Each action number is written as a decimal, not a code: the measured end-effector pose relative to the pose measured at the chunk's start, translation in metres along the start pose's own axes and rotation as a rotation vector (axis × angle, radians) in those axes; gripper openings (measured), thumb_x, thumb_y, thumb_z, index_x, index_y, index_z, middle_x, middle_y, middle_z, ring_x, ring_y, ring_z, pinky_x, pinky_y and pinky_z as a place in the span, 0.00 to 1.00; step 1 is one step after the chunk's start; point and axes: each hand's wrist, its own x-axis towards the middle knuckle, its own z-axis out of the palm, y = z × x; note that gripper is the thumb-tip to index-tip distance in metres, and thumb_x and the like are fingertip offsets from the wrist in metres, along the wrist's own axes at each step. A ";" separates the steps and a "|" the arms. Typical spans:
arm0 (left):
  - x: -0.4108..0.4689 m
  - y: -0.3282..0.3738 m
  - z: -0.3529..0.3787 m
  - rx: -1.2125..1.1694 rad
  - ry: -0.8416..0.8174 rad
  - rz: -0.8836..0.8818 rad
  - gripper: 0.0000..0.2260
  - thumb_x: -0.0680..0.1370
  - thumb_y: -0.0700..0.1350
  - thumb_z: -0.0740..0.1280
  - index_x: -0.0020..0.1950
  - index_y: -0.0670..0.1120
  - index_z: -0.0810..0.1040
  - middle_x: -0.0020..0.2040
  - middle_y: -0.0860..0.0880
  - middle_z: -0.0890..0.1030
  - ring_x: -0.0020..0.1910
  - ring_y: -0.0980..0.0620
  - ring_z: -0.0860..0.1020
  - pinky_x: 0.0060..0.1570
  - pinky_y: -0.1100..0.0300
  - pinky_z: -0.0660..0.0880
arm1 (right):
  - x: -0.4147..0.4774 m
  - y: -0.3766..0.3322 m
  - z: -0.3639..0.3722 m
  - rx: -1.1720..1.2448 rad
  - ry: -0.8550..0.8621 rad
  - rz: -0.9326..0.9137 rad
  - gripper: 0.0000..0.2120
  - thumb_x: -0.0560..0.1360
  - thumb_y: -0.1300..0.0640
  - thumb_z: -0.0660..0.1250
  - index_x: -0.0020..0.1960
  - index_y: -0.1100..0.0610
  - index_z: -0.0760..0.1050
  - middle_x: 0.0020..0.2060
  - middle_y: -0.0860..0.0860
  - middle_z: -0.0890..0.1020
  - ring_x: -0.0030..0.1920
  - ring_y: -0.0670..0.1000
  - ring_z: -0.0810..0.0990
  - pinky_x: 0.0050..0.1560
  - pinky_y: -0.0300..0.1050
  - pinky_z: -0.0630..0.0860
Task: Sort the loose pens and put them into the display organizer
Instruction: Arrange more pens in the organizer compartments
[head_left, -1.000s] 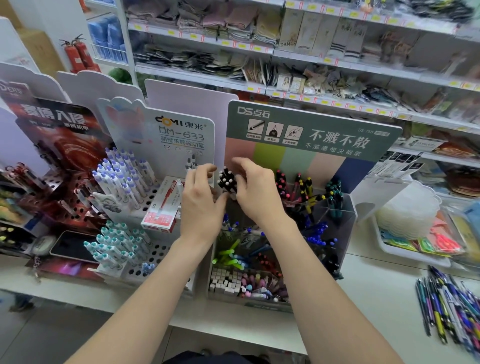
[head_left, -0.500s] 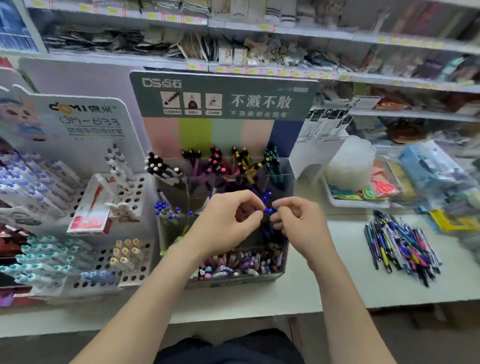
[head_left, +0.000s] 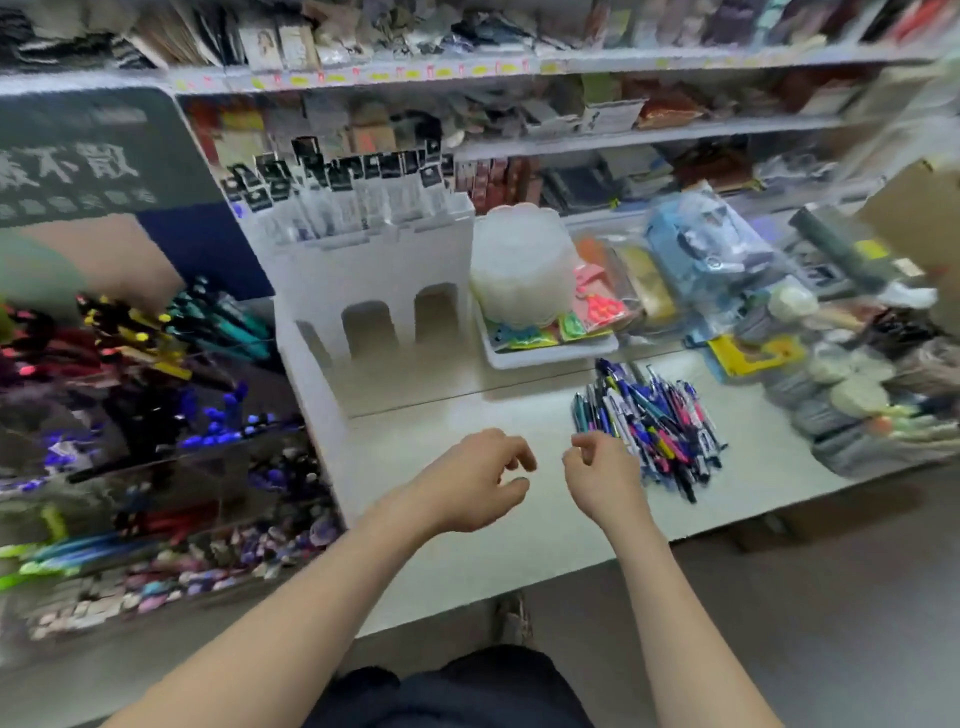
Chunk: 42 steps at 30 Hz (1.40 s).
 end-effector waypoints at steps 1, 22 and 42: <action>0.017 0.005 0.011 0.014 -0.043 -0.026 0.14 0.84 0.51 0.65 0.70 0.52 0.78 0.64 0.50 0.77 0.55 0.53 0.77 0.63 0.53 0.75 | 0.013 0.014 -0.004 -0.041 0.044 0.005 0.18 0.83 0.55 0.64 0.71 0.57 0.77 0.59 0.54 0.83 0.61 0.57 0.80 0.56 0.48 0.74; 0.135 -0.022 0.117 -0.171 -0.004 -0.505 0.18 0.81 0.42 0.64 0.71 0.47 0.77 0.71 0.45 0.71 0.67 0.45 0.76 0.67 0.59 0.68 | 0.124 0.071 0.068 -0.561 0.055 -0.067 0.31 0.85 0.60 0.58 0.83 0.67 0.51 0.80 0.65 0.61 0.73 0.64 0.69 0.70 0.55 0.71; 0.133 -0.041 0.122 -0.396 0.176 -0.661 0.14 0.81 0.39 0.63 0.63 0.46 0.83 0.60 0.46 0.80 0.50 0.50 0.80 0.47 0.59 0.73 | 0.137 0.035 0.091 -0.487 -0.140 0.040 0.20 0.82 0.60 0.54 0.70 0.66 0.71 0.57 0.61 0.80 0.52 0.59 0.80 0.53 0.50 0.77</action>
